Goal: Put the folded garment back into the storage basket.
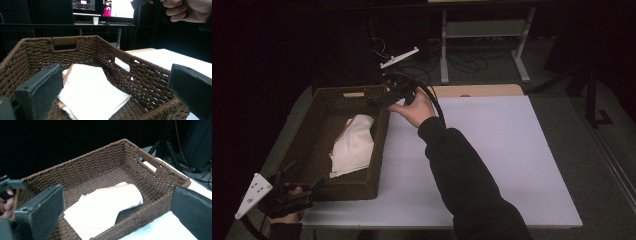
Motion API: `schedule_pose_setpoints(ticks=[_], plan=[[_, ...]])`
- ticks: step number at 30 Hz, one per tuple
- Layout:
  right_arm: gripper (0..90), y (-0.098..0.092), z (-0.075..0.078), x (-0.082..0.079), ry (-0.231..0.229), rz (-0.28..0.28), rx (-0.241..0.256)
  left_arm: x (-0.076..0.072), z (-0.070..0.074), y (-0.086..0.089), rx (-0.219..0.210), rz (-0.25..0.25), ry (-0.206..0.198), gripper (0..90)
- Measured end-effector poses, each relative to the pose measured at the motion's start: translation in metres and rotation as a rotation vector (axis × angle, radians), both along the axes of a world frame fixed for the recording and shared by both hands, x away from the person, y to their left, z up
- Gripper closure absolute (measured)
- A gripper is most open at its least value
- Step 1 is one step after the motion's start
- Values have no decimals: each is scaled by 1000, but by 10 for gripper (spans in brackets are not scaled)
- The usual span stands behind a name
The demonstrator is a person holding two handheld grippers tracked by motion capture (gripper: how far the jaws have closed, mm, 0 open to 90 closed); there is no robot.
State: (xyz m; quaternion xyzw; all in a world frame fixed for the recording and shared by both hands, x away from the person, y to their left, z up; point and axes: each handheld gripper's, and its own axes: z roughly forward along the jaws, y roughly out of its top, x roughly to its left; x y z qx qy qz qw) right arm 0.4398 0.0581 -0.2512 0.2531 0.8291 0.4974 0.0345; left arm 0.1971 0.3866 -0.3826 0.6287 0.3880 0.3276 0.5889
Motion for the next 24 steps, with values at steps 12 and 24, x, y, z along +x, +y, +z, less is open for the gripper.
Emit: schedule_pose_setpoints(ticks=[12, 24], plan=[[0, -23, -6, -7, -1, -11, 19, 1, 0, -1, 2, -1, 2, 0], [0, -50, -16, -10, 6, -42, 20, 1, 0, -2, 4, -3, 2, 0]])
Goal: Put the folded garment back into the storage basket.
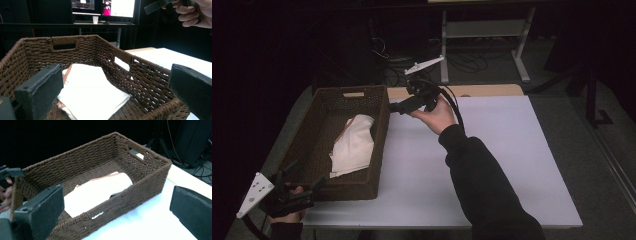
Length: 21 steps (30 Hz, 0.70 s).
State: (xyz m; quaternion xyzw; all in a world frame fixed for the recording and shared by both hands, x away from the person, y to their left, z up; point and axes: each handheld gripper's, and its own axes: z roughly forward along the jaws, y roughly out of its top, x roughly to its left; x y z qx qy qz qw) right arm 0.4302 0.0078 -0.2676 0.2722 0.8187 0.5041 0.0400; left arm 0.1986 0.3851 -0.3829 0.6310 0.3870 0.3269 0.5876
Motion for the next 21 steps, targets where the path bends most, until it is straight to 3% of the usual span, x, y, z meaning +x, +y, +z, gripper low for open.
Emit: schedule_pose_setpoints(ticks=[21], plan=[[0, -41, -13, -12, 1, -54, -6, 1, 0, -2, 4, -4, 1, 0]])
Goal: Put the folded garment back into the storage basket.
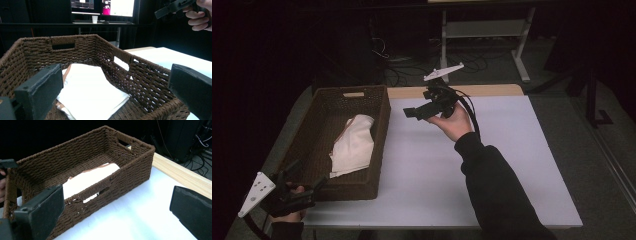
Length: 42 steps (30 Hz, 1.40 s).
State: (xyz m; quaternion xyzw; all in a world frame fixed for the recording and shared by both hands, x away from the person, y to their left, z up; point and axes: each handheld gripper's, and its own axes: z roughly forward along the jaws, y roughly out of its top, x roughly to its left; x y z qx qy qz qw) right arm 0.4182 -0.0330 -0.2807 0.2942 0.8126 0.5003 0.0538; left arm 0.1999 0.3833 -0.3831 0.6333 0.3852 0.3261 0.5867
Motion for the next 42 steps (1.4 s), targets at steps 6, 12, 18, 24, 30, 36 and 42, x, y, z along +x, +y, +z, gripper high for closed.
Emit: schedule_pose_setpoints(ticks=[6, 12, 18, 24, 30, 36, 42], plan=[[0, -7, -1, -3, -3, -10, 2, 0, 0, 0, 1, -1, 0, 0], [0, -18, -4, -9, 1, -22, 41, 0, 0, 0, 3, -1, 1, 0], [0, -28, -9, -15, 1, -32, 43, 0, 0, 0, 4, -2, 1, 0], [0, -40, -15, -19, 9, -45, 39, 0, 0, -1, 2, 0, 2, 0], [0, -55, -21, -23, 14, -65, 40, 0, 0, -1, 2, 0, 3, 0], [0, -70, -31, -27, 27, -84, 38, 0, 0, -1, 6, -1, 4, 0], [0, -84, -38, -32, 30, -107, 40, 1, 0, -1, 4, -3, 4, 0]])
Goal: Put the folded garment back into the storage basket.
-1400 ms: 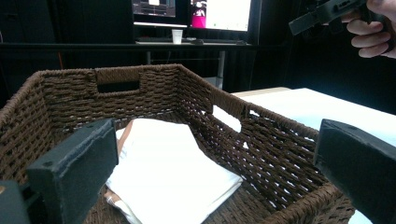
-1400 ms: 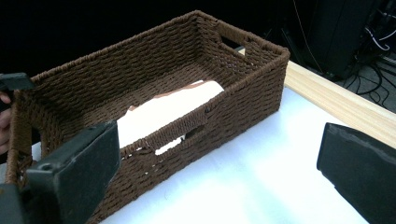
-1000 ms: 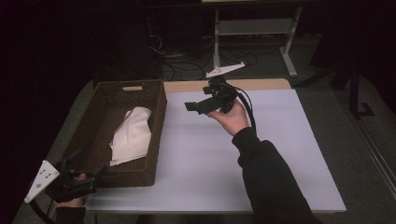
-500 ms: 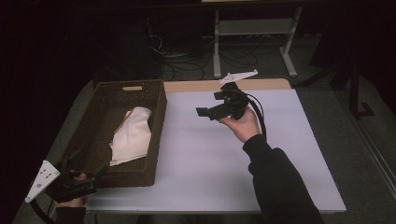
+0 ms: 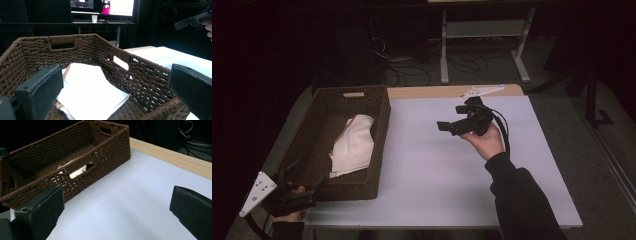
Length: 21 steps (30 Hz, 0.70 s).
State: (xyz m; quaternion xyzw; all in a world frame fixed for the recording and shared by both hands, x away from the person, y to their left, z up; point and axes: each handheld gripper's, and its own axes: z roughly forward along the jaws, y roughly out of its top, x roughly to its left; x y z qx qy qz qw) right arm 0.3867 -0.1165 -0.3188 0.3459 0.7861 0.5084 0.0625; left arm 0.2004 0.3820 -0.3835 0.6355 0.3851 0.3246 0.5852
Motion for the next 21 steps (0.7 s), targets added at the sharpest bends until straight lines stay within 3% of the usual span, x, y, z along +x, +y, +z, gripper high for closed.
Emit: schedule_pose_setpoints(ticks=[21], plan=[[0, -39, -20, -18, -11, -73, 6, 0, 0, -1, 6, 0, -1, 0]])
